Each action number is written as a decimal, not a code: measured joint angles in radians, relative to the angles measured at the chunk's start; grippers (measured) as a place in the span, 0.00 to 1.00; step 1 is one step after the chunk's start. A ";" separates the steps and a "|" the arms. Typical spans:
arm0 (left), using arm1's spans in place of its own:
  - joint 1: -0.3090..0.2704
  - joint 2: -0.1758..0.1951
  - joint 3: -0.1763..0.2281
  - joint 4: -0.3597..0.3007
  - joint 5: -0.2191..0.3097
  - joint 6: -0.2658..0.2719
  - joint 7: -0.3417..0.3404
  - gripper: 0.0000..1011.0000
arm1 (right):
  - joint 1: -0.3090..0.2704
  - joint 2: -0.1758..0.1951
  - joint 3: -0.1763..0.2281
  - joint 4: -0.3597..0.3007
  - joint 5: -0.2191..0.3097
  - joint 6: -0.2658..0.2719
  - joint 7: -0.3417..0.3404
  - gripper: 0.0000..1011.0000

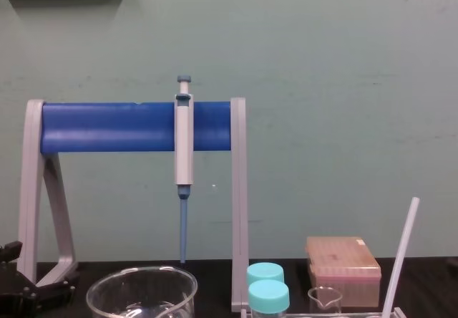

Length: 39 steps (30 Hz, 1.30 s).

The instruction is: Pick up the stirring rod with one hand, then place it down.

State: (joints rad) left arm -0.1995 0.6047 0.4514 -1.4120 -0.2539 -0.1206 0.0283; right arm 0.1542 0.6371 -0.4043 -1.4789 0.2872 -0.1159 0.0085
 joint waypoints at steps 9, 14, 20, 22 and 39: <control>0.000 0.000 0.000 0.000 0.000 0.000 0.000 0.99 | -0.087 0.045 0.107 -0.114 0.154 0.049 0.089 0.99; 0.000 0.000 0.000 0.000 0.000 0.000 0.000 0.99 | -0.127 0.020 0.202 -0.152 0.364 0.095 0.186 0.99; 0.000 0.000 0.000 0.000 0.000 0.000 0.000 0.99 | -0.140 -0.023 0.277 -0.169 0.586 0.253 0.246 0.99; 0.000 0.000 0.000 0.000 0.000 0.000 0.000 0.99 | -0.139 -0.029 0.287 -0.170 0.636 0.299 0.251 0.99; 0.000 0.000 0.000 0.000 0.000 0.000 0.000 0.99 | -0.046 -0.046 0.234 -0.118 0.908 0.574 0.270 0.99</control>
State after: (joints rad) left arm -0.1995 0.6047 0.4514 -1.4120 -0.2539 -0.1206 0.0283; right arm 0.1078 0.5908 -0.1707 -1.5965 1.1957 0.4577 0.2783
